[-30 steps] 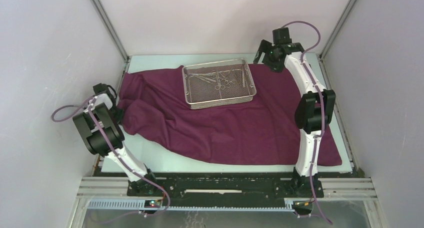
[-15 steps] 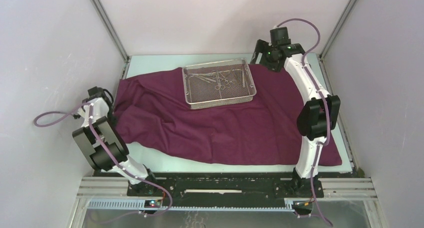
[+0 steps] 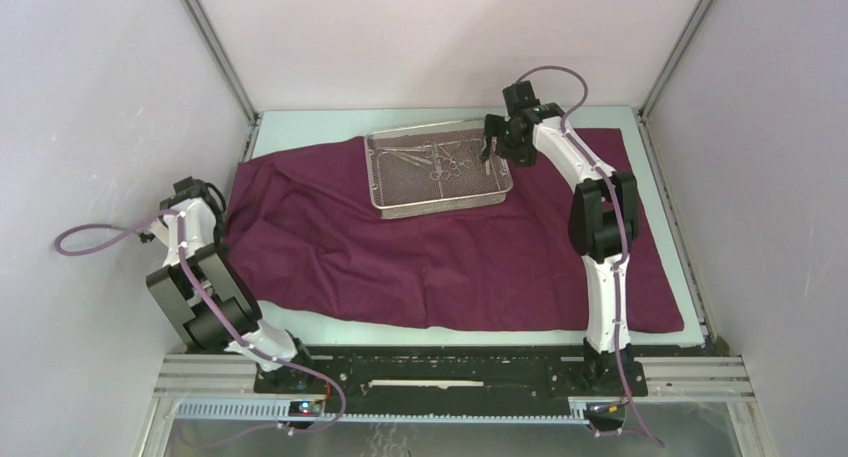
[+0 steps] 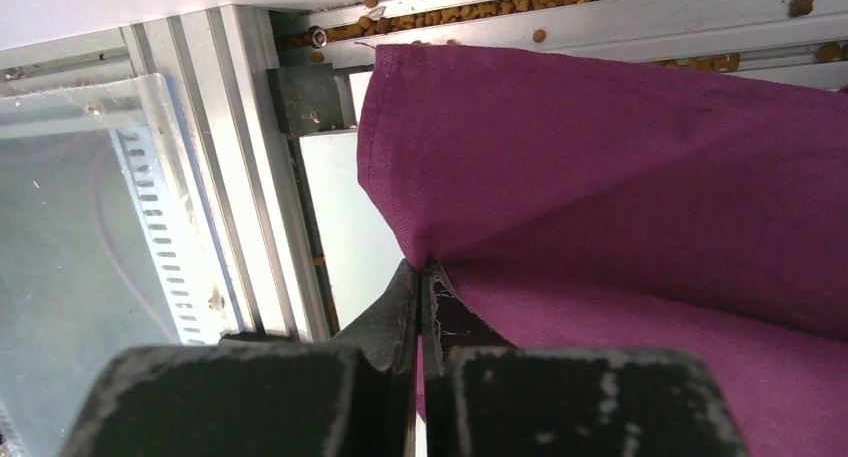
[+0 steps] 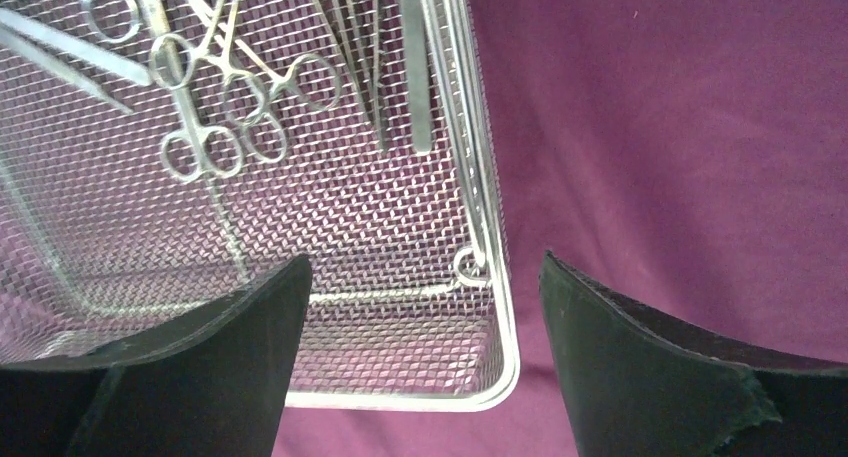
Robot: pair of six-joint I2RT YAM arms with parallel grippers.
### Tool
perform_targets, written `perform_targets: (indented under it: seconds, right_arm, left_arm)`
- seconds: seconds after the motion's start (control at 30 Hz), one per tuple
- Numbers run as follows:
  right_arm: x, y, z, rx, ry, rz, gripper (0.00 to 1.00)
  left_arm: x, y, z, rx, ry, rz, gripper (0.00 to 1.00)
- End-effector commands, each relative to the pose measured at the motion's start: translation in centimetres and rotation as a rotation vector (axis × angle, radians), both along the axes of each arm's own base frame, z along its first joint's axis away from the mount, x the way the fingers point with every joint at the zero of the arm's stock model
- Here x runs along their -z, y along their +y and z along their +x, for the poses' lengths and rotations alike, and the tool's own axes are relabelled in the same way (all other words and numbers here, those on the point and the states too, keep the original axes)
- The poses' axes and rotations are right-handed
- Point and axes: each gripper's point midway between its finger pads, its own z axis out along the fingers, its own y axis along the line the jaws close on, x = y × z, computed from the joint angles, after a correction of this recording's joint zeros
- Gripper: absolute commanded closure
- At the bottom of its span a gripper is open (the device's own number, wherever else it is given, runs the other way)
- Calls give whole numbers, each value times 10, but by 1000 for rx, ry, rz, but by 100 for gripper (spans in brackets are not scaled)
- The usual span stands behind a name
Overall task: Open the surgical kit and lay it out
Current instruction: Smooth out the surgical kit at the center of the board, then move the container from the surgical kit.
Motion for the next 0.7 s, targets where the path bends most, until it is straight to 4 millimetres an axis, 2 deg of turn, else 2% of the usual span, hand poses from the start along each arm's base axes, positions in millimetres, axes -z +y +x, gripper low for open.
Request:
perform_targets:
  seconds: [0.0,0.27,0.5,0.67]
  right_arm:
    - [4,0,21,-22,-41,-35,10]
    - [34,3,26,-27,-3,-46,27]
    - [44,-3,27,-13,6,-79,47]
    - [47,0,27,-9,10,-72,63]
  left_arm:
    - [-26,9,-10,8,10,62,99]
    - [-28,1,-22,-3,27,55,100]
    - [-45,0,-29,-2,18,85,92]
    - [-31,-6,-43,-3,64,71,90]
